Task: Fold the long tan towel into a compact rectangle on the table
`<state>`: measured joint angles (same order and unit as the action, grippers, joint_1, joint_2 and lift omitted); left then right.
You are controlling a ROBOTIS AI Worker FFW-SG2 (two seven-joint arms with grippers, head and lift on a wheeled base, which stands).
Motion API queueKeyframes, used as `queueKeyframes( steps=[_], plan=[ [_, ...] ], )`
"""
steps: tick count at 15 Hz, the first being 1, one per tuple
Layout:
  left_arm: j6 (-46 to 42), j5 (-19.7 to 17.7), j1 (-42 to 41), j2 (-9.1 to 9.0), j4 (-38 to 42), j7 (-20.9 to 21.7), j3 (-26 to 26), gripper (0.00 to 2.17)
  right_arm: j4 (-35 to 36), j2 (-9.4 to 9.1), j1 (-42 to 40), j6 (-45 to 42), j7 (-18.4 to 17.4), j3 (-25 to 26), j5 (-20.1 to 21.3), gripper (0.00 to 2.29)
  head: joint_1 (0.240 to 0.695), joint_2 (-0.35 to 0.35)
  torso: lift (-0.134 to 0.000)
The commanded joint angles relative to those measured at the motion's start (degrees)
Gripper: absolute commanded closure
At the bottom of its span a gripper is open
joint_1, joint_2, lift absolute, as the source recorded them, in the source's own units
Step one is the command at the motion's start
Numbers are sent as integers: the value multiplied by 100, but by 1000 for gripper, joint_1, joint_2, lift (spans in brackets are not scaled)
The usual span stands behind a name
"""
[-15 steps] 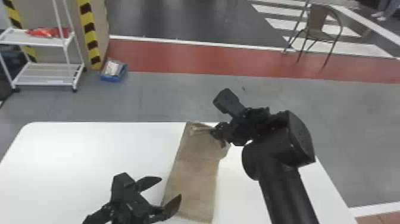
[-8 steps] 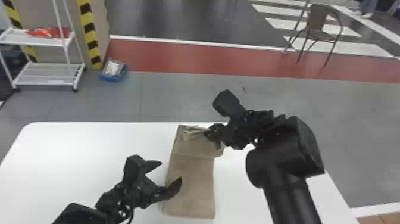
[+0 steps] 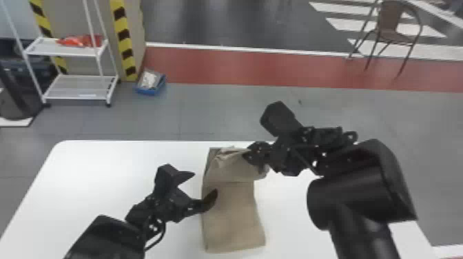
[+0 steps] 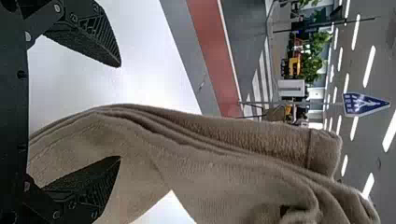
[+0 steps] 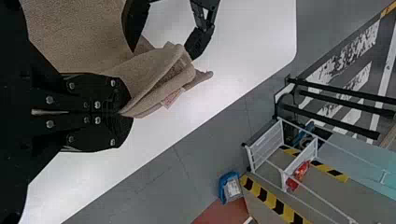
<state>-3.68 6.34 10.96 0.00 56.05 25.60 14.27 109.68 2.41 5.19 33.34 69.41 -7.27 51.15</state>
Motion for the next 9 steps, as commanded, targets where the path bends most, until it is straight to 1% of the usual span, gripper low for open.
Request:
queueKeyframes(
  steps=[1,6,9],
  plan=[
    [-40,16,20,-15,-16,24,-118,205,220,14,-88,37,3,-99,-17,1480,695,-114,0],
    [-40,16,-77,-15,28,103,-179,205,176,-47,-44,37,-41,-143,36,1480,695,-88,0],
    [-40,16,-252,-9,160,288,-320,205,-26,-82,61,-16,-138,-117,80,1480,695,-87,0]
  ],
)
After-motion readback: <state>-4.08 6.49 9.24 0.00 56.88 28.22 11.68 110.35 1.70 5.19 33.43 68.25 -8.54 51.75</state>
